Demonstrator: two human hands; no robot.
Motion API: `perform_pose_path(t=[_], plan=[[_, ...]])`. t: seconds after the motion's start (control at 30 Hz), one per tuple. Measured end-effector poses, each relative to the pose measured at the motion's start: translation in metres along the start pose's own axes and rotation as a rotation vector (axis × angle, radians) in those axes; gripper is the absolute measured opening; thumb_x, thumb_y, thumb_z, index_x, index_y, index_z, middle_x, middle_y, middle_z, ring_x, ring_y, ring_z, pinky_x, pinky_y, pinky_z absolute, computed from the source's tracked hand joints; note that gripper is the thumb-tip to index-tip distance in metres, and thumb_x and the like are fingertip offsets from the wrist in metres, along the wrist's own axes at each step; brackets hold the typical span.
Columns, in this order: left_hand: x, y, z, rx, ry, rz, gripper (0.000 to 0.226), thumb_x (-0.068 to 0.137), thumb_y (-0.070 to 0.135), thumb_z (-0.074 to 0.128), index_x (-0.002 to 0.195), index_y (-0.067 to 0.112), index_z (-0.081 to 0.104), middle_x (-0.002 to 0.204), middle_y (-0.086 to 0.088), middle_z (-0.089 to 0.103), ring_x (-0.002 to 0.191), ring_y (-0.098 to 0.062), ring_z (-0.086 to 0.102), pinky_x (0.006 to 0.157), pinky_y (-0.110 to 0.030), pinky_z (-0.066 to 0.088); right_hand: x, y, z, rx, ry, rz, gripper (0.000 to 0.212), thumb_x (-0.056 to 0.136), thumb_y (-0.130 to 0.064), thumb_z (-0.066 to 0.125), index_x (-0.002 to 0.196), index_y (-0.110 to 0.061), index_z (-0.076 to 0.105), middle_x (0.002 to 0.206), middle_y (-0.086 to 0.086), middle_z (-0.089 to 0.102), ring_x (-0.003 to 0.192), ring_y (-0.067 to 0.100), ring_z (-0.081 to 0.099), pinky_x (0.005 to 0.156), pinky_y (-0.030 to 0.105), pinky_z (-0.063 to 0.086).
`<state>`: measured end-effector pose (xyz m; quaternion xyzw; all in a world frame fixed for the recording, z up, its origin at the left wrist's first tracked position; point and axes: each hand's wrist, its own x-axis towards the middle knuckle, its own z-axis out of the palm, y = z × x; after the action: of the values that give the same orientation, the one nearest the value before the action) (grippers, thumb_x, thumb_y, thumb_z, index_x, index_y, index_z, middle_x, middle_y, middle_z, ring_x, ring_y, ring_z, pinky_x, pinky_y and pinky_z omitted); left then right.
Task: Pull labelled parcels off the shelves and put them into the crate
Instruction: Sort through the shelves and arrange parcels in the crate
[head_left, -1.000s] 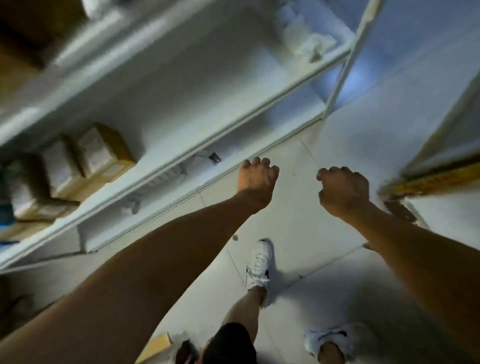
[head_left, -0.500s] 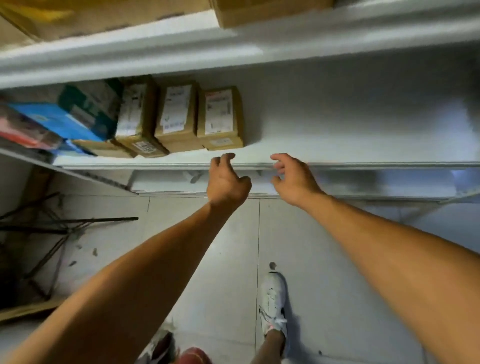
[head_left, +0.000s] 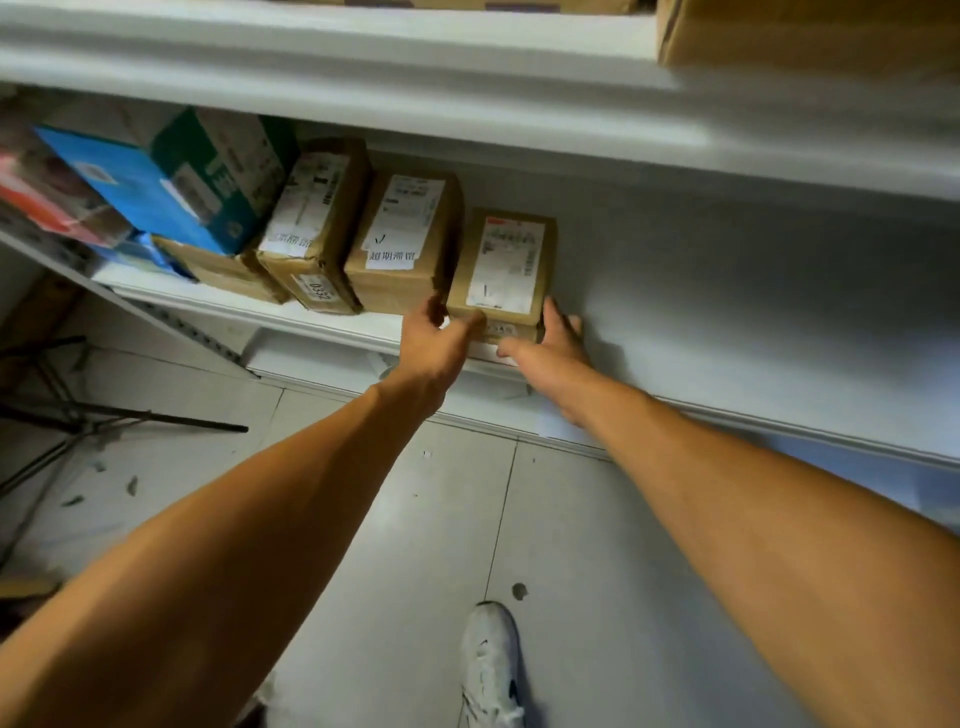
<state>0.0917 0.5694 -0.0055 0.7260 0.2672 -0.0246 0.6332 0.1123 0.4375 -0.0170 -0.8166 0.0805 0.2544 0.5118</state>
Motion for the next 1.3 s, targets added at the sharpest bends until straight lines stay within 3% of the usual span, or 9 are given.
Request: perform_pose_path(t=[0.23, 0.3, 0.43, 0.67, 0.77, 0.9, 1.0, 1.1, 1.3], plan=[[-0.039, -0.030, -0.003, -0.173, -0.107, -0.240, 0.019, 0.097, 0.026, 0.062, 0.101, 0.016, 0.046, 0.102, -0.010, 0.068, 0.080, -0.016, 0.070, 0.064, -0.030, 0.057, -0.055, 0.061, -0.014, 0.413, 0.068, 0.070, 0.034, 0.094, -0.045, 0.065, 0.119, -0.029, 0.049, 0.116, 0.002, 0.066, 0.104, 0.017, 0.066, 0.086, 0.039, 0.059], [-0.050, -0.035, -0.003, -0.205, -0.205, -0.313, 0.025, 0.100, 0.034, 0.053, 0.118, 0.016, 0.053, 0.114, -0.012, 0.070, 0.094, -0.025, 0.072, 0.072, -0.041, 0.062, -0.068, 0.066, -0.022, 0.459, 0.078, 0.036, 0.033, 0.095, -0.049, 0.061, 0.119, -0.030, 0.052, 0.125, 0.001, 0.064, 0.105, 0.014, 0.065, 0.065, 0.024, 0.056], [-0.059, -0.029, -0.015, -0.635, -0.556, -0.703, 0.057, 0.092, 0.048, 0.041, 0.130, 0.011, 0.061, 0.122, -0.022, 0.065, 0.094, -0.035, 0.068, 0.080, -0.043, 0.059, -0.080, 0.056, -0.045, 0.415, 0.073, -0.113, 0.061, 0.081, -0.068, 0.057, 0.137, -0.048, 0.048, 0.133, -0.005, 0.057, 0.113, 0.010, 0.059, 0.070, 0.020, 0.044], [-0.060, -0.040, -0.035, -1.210, -1.023, -0.928, 0.080, 0.096, 0.060, 0.031, 0.156, 0.008, 0.028, 0.151, -0.030, 0.033, 0.097, -0.035, 0.062, 0.088, -0.040, 0.056, -0.078, 0.026, -0.067, 0.372, 0.161, -0.198, 0.061, 0.095, -0.053, 0.058, 0.151, -0.035, 0.039, 0.107, -0.008, 0.065, 0.097, 0.005, 0.064, 0.068, 0.025, 0.049], [-0.065, -0.032, -0.025, -1.093, -0.852, -0.745, 0.069, 0.095, 0.053, 0.039, 0.152, 0.013, 0.037, 0.146, -0.025, 0.043, 0.099, -0.034, 0.064, 0.088, -0.040, 0.056, -0.085, 0.026, -0.063, 0.394, 0.145, -0.125, 0.070, 0.095, -0.051, 0.058, 0.156, -0.032, 0.030, 0.104, -0.020, 0.064, 0.105, 0.002, 0.062, 0.080, 0.031, 0.056], [-0.069, -0.027, -0.009, -0.498, -0.382, -0.183, 0.065, 0.080, 0.020, 0.069, 0.139, 0.027, 0.045, 0.137, -0.007, 0.058, 0.113, -0.029, 0.066, 0.087, -0.042, 0.058, -0.092, 0.037, -0.055, 0.513, -0.002, 0.055, 0.091, 0.080, -0.070, 0.063, 0.157, -0.040, 0.024, 0.125, -0.024, 0.058, 0.114, 0.006, 0.059, 0.094, 0.045, 0.054], [-0.072, -0.030, -0.003, 0.002, -0.313, 0.195, 0.078, 0.073, 0.006, 0.084, 0.135, 0.023, 0.039, 0.138, -0.003, 0.043, 0.117, -0.027, 0.056, 0.081, -0.031, 0.059, -0.096, 0.051, -0.043, 0.464, -0.128, 0.163, 0.100, 0.056, -0.078, 0.070, 0.145, -0.050, 0.034, 0.131, -0.020, 0.058, 0.125, 0.022, 0.055, 0.095, 0.064, 0.049], [-0.081, -0.037, 0.006, 0.364, -0.255, 0.703, 0.070, 0.066, 0.018, 0.091, 0.121, 0.011, 0.049, 0.130, -0.007, 0.042, 0.121, -0.022, 0.046, 0.092, -0.032, 0.052, -0.096, 0.066, -0.026, 0.528, -0.082, 0.148, 0.116, 0.048, -0.064, 0.084, 0.147, -0.046, 0.027, 0.127, -0.021, 0.061, 0.122, 0.018, 0.060, 0.090, 0.057, 0.056], [-0.085, -0.039, 0.015, 0.443, -0.283, 0.803, 0.074, 0.076, 0.036, 0.086, 0.133, 0.007, 0.049, 0.144, -0.008, 0.041, 0.133, -0.017, 0.042, 0.102, -0.034, 0.049, -0.090, 0.065, -0.015, 0.575, 0.337, 0.045, 0.116, 0.056, -0.052, 0.086, 0.152, -0.036, 0.024, 0.141, 0.003, 0.047, 0.126, 0.019, 0.052, 0.091, 0.038, 0.052]])
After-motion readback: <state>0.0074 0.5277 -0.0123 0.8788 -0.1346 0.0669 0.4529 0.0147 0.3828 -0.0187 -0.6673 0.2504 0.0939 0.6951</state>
